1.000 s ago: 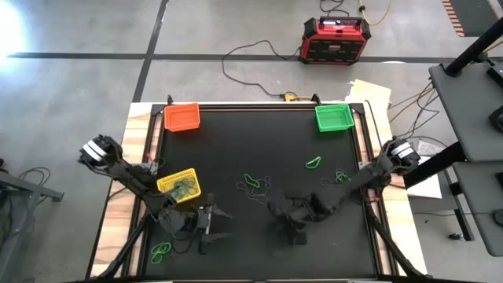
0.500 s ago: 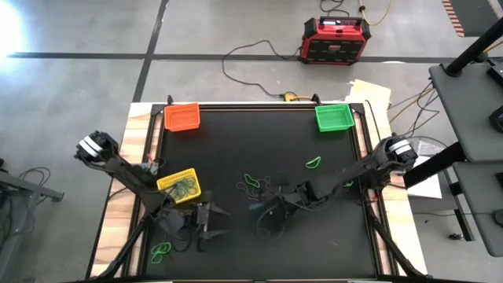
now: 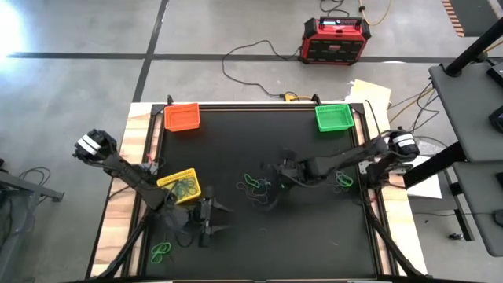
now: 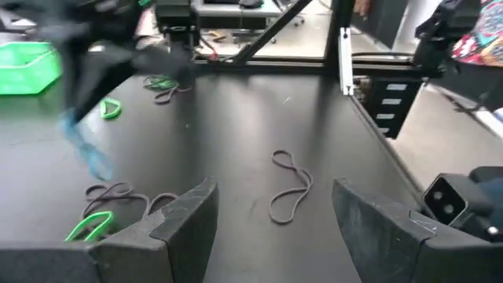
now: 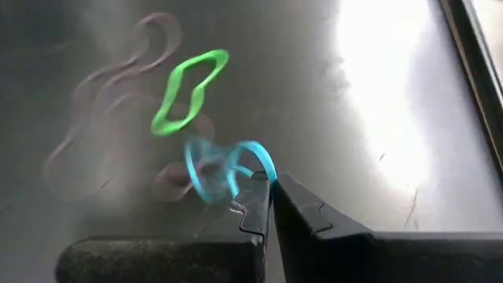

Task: Sort rubber bands into baskets
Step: Put the blue rubber band into the yellow bin

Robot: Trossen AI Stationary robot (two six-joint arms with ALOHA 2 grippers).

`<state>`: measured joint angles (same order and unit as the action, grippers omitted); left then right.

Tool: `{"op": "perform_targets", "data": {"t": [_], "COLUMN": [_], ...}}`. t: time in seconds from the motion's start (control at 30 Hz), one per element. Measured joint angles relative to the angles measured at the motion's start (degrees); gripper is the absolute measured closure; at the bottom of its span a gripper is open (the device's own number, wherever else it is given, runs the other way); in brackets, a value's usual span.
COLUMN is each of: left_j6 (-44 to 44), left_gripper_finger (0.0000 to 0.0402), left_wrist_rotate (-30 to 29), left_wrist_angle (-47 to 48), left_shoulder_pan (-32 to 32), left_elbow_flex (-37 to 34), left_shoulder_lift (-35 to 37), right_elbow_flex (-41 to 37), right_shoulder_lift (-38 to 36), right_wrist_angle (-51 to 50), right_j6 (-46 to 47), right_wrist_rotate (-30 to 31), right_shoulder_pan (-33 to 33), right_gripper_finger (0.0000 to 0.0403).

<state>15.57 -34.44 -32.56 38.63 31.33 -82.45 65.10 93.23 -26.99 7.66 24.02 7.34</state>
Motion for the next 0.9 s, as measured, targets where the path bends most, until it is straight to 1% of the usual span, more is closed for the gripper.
{"op": "perform_targets", "data": {"t": [0.1,0.17,0.23,0.3,0.37,0.4,0.47,0.53,0.6,0.73,0.83,0.9], "left_j6": [-0.43,-0.44,-0.46,-0.84,-1.43,-1.46,-0.68,-0.08,-0.04,0.15,0.44,0.42], "left_gripper_finger": [0.0169,0.0169,0.0169,0.0169,0.0169,0.0169,0.0169,0.0169,0.0169,0.0169,0.0169,0.0169], "left_wrist_rotate": [1.64,2.45,2.48,2.48,2.56,3.49,7.29,9.97,10.39,10.49,10.51,11.54], "left_wrist_angle": [0.62,1.07,1.10,1.68,2.93,3.71,4.31,4.85,5.70,8.60,9.09,9.05], "left_shoulder_pan": [-2.83,-5.33,-8.05,-10.61,-12.63,-13.71,-16.19,-18.54,-20.29,-23.12,-24.89,-26.14], "left_elbow_flex": [0.00,0.00,0.00,0.00,0.00,-0.01,0.00,0.00,0.00,-0.01,-0.02,-0.02], "left_shoulder_lift": [0.10,0.10,0.19,0.49,1.10,1.60,2.36,2.74,2.85,2.98,2.82,2.49], "right_elbow_flex": [-1.62,-2.35,-2.66,-2.37,-1.44,-1.01,-0.35,0.35,0.86,1.16,1.16,1.16], "right_shoulder_lift": [1.75,3.25,5.24,7.24,9.21,9.91,10.97,11.57,11.63,11.17,9.76,8.20], "right_wrist_angle": [7.99,13.34,16.51,17.46,17.18,16.98,16.47,16.54,16.58,16.04,14.26,12.16], "right_j6": [-2.73,-4.41,-4.57,-4.27,-3.06,-2.96,-4.11,-4.54,-4.76,-5.15,-5.30,-5.83], "right_wrist_rotate": [-1.25,-4.98,-8.35,-11.61,-12.46,-12.65,-14.10,-15.65,-16.56,-17.70,-20.81,-21.65], "right_shoulder_pan": [-4.64,-7.78,-10.52,-12.86,-14.41,-14.98,-15.68,-15.91,-15.92,-15.89,-15.89,-15.85], "right_gripper_finger": [0.0394,0.0394,0.0394,0.0394,0.0391,0.0389,0.0379,0.0363,0.0340,0.0278,0.0230,0.0202]}}
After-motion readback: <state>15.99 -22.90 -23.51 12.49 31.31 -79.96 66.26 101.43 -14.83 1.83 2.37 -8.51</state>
